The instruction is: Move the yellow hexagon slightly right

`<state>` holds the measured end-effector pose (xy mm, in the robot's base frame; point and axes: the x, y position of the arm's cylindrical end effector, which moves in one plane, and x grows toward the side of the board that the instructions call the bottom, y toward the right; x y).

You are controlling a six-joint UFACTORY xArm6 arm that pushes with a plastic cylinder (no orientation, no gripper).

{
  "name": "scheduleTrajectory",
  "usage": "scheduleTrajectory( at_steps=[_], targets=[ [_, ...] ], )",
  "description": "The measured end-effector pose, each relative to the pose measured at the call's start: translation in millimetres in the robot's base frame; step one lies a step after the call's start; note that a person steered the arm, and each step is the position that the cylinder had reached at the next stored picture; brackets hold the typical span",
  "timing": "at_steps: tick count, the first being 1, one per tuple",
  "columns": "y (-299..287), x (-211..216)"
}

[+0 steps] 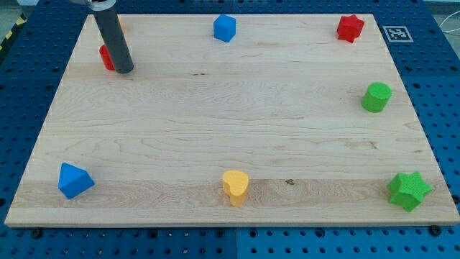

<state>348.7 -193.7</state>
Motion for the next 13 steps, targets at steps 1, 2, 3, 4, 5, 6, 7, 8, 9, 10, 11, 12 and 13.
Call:
scheduleTrajectory(
  at_steps=[1, 2, 3, 4, 5, 6, 7, 8, 9, 10, 11, 12, 13],
  targets=[
    [9.7, 1.8],
    [20.0, 43.4],
    [3.6, 72.4],
    [-61.5, 67.0],
    [-111.3, 53.3],
    [-111.4, 42.0],
    [-110.6, -21.7],
    [-110.9, -59.9],
    [-111.3, -68.0],
    [-105.8, -104.0],
    [-87.9, -133.6],
    [-44.6, -145.9],
    [9.0, -145.9]
  ],
)
